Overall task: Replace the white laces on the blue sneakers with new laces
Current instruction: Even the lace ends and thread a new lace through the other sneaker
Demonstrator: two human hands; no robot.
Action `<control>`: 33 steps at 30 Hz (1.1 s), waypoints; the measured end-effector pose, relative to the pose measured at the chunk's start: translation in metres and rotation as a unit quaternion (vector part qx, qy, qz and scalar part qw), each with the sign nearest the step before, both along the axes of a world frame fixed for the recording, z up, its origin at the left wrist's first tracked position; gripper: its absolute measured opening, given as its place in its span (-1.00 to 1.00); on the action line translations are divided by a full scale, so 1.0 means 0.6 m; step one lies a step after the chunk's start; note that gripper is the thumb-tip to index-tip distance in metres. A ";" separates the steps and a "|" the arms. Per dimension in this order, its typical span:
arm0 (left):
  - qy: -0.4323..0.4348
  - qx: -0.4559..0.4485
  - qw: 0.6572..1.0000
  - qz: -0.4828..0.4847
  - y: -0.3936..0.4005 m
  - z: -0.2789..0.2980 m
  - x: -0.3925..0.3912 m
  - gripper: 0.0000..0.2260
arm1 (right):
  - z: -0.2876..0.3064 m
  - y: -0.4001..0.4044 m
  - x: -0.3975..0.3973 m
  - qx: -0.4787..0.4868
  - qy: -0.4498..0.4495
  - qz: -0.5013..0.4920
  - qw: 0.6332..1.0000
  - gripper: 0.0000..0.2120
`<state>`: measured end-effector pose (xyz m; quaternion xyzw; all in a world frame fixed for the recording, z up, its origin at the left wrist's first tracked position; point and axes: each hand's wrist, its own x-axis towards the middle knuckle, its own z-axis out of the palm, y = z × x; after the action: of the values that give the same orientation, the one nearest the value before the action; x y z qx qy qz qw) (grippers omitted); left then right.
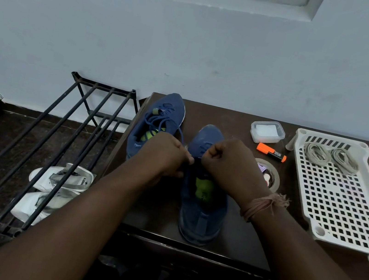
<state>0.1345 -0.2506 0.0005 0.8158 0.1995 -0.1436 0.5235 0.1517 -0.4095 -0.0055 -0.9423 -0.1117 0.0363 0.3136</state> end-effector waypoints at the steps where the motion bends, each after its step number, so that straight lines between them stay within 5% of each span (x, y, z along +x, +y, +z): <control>1: 0.024 -0.050 0.998 0.030 0.000 0.003 0.000 -0.95 | -0.001 0.004 -0.002 -0.002 -0.005 0.001 1.000 -0.83; 7: 0.092 -0.158 0.980 0.074 -0.006 -0.003 0.003 -0.84 | -0.010 0.015 -0.013 -0.037 -0.026 0.015 0.999 -0.81; 26: 0.091 -0.150 0.983 0.057 0.004 -0.006 0.007 -0.96 | -0.009 0.014 -0.014 -0.041 0.008 0.050 0.998 -0.79; 33: 0.101 -0.145 0.984 0.025 0.004 -0.010 0.011 -0.80 | -0.009 0.017 -0.015 -0.044 -0.009 0.027 0.999 -0.78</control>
<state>0.1410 -0.2479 -0.0054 0.7074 0.2483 -0.2397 0.6168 0.1427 -0.3991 -0.0107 -0.9521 -0.1383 0.0408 0.2697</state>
